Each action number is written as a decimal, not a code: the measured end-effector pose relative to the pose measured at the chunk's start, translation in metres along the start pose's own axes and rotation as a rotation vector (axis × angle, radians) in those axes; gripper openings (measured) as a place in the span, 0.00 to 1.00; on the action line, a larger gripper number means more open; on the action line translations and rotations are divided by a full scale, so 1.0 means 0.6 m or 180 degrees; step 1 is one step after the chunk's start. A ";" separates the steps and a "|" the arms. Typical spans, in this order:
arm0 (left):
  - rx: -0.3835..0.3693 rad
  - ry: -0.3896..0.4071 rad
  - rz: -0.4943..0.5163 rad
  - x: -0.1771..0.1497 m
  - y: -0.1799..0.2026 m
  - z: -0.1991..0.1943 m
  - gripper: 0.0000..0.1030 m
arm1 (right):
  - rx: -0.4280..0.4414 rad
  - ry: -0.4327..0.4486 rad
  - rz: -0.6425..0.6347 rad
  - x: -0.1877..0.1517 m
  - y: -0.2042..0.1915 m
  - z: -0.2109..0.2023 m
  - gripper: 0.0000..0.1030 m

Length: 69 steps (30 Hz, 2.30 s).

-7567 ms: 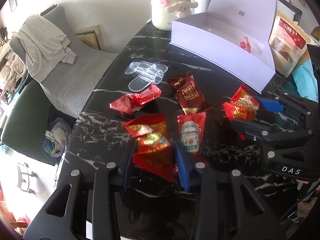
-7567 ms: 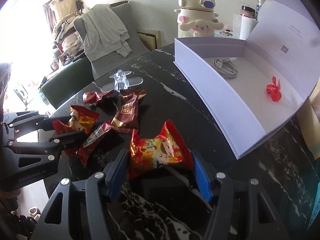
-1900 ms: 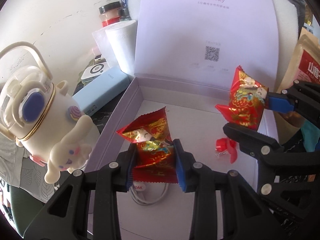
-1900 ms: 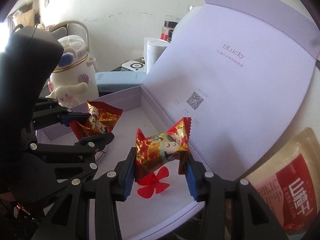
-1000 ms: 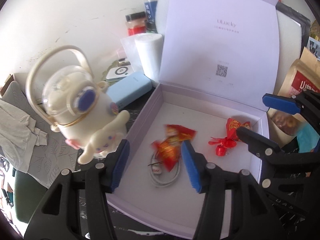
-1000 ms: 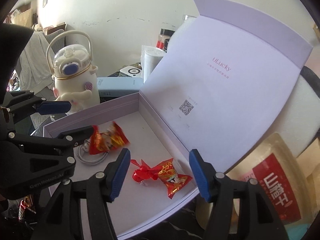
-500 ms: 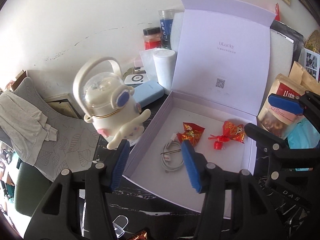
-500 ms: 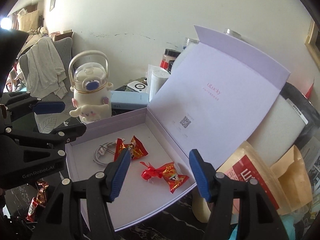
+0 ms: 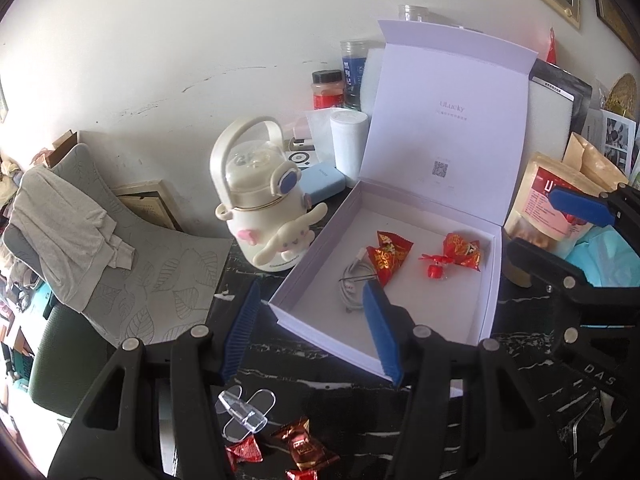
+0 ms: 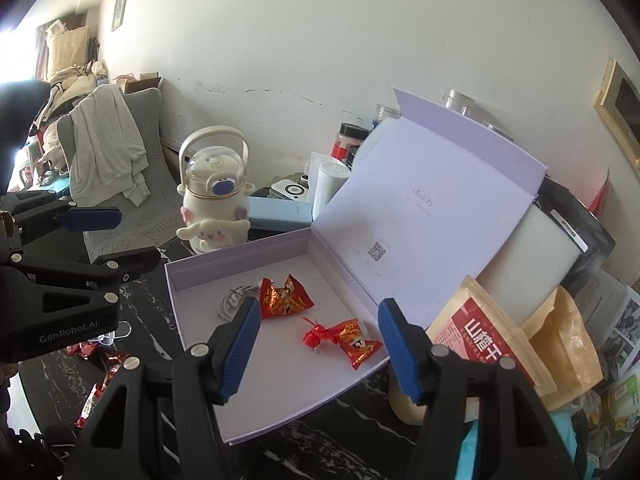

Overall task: Organize objects
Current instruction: 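Withdraw both tools from the box toward the loose candies on the table, then grasp the red Heinz ketchup packet with the left tool while the right tool grasps the brown chocolate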

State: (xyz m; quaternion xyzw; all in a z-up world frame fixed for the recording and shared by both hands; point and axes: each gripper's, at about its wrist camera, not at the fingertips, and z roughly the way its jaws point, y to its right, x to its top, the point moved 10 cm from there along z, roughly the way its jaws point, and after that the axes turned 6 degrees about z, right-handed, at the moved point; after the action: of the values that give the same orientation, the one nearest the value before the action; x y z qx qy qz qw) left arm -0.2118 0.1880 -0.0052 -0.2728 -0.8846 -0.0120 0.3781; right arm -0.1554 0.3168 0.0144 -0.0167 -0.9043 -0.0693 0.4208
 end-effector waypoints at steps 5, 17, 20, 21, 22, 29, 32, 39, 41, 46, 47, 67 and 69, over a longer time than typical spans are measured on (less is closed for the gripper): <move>0.0019 0.0004 -0.0028 -0.019 -0.008 -0.022 0.51 | 0.0023 0.0020 -0.0027 -0.008 -0.015 -0.021 0.60; 0.0088 -0.0054 -0.0091 -0.070 -0.026 -0.052 0.51 | 0.0167 -0.0023 -0.0104 -0.041 -0.064 -0.040 0.61; 0.0093 -0.0080 -0.0124 -0.088 -0.030 -0.055 0.51 | 0.0216 -0.0058 -0.0123 -0.052 -0.081 -0.040 0.61; 0.0095 -0.0089 -0.0136 -0.094 -0.032 -0.056 0.51 | 0.0234 -0.0072 -0.0135 -0.057 -0.087 -0.040 0.61; 0.0095 -0.0101 -0.0151 -0.100 -0.033 -0.056 0.51 | 0.0247 -0.0081 -0.0142 -0.061 -0.092 -0.039 0.61; 0.0096 -0.0223 -0.0220 -0.150 -0.042 -0.054 0.51 | 0.0368 -0.0215 -0.0209 -0.098 -0.133 -0.035 0.61; 0.0100 -0.0284 -0.0268 -0.173 -0.047 -0.049 0.51 | 0.0378 -0.0252 -0.0256 -0.114 -0.149 -0.033 0.61; 0.0094 -0.0401 -0.0363 -0.221 -0.059 -0.042 0.51 | 0.0493 -0.0357 -0.0295 -0.144 -0.187 -0.025 0.61; 0.0096 -0.0431 -0.0378 -0.234 -0.062 -0.041 0.51 | 0.0523 -0.0385 -0.0315 -0.153 -0.197 -0.023 0.61; 0.0063 -0.0525 -0.0438 -0.265 -0.065 -0.034 0.51 | 0.0593 -0.0435 -0.0343 -0.176 -0.214 -0.015 0.61; 0.0059 -0.0543 -0.0443 -0.270 -0.064 -0.032 0.51 | 0.0604 -0.0448 -0.0339 -0.181 -0.216 -0.013 0.61; -0.0270 -0.0846 -0.0644 -0.371 -0.017 0.012 0.51 | 0.0826 -0.0822 -0.0340 -0.278 -0.234 0.031 0.61; -0.0341 -0.0866 -0.0645 -0.375 -0.008 0.015 0.51 | 0.0822 -0.0841 -0.0328 -0.284 -0.232 0.034 0.61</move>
State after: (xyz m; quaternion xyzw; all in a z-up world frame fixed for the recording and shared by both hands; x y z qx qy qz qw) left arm -0.0932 0.0794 -0.1629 -0.2012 -0.9486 -0.0602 0.2366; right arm -0.0735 0.1866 -0.1441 0.0748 -0.9528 0.0287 0.2930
